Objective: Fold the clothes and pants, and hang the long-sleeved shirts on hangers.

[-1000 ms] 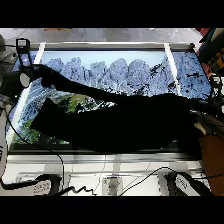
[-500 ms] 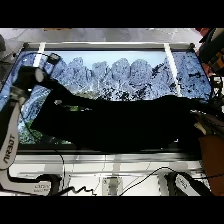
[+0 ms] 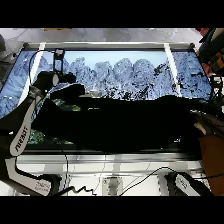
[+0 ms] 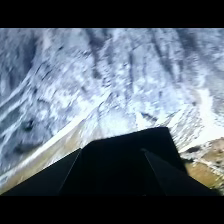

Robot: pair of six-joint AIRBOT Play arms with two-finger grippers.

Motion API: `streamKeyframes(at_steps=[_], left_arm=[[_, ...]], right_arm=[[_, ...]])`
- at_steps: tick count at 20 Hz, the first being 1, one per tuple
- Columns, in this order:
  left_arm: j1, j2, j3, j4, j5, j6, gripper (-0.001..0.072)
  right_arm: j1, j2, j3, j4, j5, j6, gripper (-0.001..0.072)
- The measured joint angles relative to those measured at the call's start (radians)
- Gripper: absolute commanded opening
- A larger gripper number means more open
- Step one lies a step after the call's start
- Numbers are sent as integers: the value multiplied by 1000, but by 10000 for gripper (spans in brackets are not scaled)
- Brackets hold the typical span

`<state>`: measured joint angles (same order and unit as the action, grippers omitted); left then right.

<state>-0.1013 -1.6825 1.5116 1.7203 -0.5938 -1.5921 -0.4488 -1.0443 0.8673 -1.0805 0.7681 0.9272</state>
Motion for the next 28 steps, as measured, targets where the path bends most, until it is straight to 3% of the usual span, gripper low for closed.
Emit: streamKeyframes(at_steps=[3,7,8,9,10,17,19,21,23,28], left_arm=[[88,-3,0,-12,-157,-38,435],[237,-6,0,-138,-352,-59,439],[274,-6,0,-194,-381,-62,511],[305,-8,0,-249,-398,-63,618],[333,-13,0,-321,-410,-66,641],[354,-108,0,-650,-372,-69,624],[335,-139,0,-684,-328,-72,427],[324,-166,0,-700,-284,-85,168],[323,-177,0,-710,-264,-88,14],[354,-115,48,-711,-269,9,9]], right_arm=[[0,0,0,0,0,0,20],[0,-10,0,1,0,0,20],[0,-14,0,1,0,0,20],[0,-20,0,1,0,0,20],[0,-26,0,2,0,0,20],[0,-59,-5,5,5,1,21],[0,-61,-5,5,8,1,20],[0,-62,-5,5,16,1,20],[0,-63,-5,5,20,1,20],[0,-53,-5,6,24,2,20]])
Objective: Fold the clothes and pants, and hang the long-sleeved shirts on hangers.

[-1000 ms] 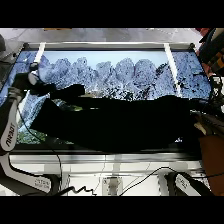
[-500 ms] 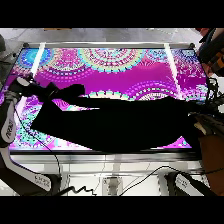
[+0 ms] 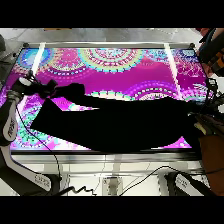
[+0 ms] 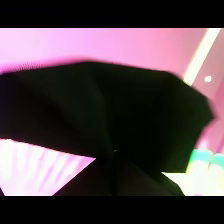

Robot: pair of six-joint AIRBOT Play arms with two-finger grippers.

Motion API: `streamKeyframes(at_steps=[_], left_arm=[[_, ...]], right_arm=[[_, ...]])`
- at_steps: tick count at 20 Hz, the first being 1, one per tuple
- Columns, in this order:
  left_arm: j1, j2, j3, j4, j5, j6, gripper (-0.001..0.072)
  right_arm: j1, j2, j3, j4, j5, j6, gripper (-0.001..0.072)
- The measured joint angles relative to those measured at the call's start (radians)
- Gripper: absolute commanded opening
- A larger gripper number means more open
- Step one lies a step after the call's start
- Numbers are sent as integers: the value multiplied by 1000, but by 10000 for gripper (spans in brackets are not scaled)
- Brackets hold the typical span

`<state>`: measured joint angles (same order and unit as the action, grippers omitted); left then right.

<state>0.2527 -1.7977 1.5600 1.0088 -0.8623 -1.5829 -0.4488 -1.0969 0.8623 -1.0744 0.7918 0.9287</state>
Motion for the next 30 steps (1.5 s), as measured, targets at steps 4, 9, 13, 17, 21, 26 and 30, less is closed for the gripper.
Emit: streamKeyframes(at_steps=[4,9,13,17,21,26,30], left_arm=[[18,124,89,91,-49,89,9],[-3,289,164,334,-186,154,9],[-54,353,179,471,-285,229,9],[-129,304,182,517,-296,335,9],[-206,159,183,533,-102,379,10],[-292,-5,183,537,217,390,13],[-315,-51,183,539,353,394,605]], right_arm=[[0,35,0,-2,-9,1,20],[0,72,0,-17,-22,3,20],[0,82,0,-24,-22,3,20],[0,85,0,-26,-19,3,20],[0,85,0,-28,-18,3,20],[0,85,0,-30,-18,3,20],[0,85,0,-30,-18,3,20]])
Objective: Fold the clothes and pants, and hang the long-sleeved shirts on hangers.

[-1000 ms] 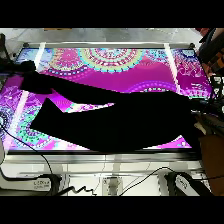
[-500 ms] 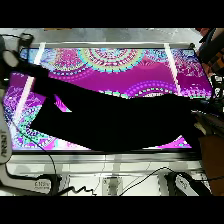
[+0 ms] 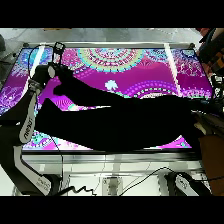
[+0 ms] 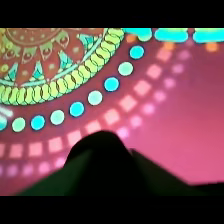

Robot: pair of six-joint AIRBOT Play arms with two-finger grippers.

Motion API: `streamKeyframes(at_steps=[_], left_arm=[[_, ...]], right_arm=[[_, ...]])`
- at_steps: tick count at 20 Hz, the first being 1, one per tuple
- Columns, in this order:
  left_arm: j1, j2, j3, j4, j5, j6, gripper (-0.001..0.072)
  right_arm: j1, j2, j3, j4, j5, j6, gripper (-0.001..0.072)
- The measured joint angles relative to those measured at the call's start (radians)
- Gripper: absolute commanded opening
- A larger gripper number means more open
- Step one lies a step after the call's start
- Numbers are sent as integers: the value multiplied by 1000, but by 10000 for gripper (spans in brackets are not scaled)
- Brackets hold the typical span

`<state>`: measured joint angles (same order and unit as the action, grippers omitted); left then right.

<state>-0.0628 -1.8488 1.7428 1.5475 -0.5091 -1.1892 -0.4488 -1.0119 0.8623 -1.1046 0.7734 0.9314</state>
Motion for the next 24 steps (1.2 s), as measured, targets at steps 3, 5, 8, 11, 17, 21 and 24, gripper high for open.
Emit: streamKeyframes(at_steps=[3,5,8,11,17,21,24], left_arm=[[12,-1,0,0,-50,-75,602],[39,11,0,0,-163,-145,547],[100,26,0,-17,-375,-223,546],[177,7,-2,-163,-560,-260,550],[241,-123,-3,-528,-655,-282,550],[220,-185,-2,-622,-624,-272,380],[211,-204,4,-623,-574,-255,10]], right_arm=[[0,0,0,0,0,0,20],[0,0,0,0,0,0,20],[0,0,0,0,1,0,20],[0,0,0,2,1,0,20],[0,0,0,6,2,0,20],[0,0,0,8,14,0,20],[0,0,0,8,22,0,21]])
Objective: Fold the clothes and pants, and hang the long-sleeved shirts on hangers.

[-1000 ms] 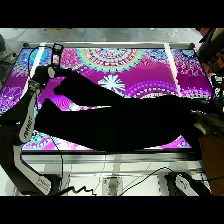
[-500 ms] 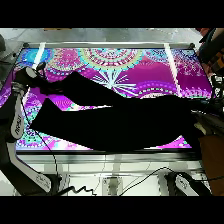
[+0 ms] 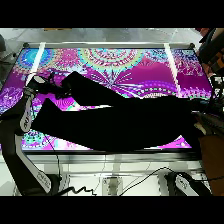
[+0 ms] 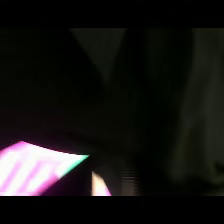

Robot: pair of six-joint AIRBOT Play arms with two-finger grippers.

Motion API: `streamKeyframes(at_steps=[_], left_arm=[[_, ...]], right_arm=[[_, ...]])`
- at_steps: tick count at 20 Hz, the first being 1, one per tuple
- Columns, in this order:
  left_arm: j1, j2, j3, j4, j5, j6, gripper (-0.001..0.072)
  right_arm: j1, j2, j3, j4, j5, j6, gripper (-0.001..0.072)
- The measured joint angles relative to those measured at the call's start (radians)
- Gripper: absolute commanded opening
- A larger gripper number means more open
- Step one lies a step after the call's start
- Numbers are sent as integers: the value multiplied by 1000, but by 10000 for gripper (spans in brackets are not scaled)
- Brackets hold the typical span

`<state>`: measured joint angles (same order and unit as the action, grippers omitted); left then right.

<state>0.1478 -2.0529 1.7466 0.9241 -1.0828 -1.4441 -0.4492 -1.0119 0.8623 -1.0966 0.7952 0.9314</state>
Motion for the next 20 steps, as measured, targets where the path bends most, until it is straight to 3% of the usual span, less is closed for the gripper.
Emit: streamKeyframes(at_steps=[5,10,16,20], left_arm=[[24,27,64,-10,32,18,9],[76,184,117,26,-27,60,8],[91,448,130,286,-159,126,8],[71,575,133,443,-208,279,5]], right_arm=[[0,0,0,-1,-16,0,20],[0,-13,-1,-5,-85,28,20],[1,-27,-1,-5,-98,68,20],[0,-28,-1,-8,-101,75,21]])
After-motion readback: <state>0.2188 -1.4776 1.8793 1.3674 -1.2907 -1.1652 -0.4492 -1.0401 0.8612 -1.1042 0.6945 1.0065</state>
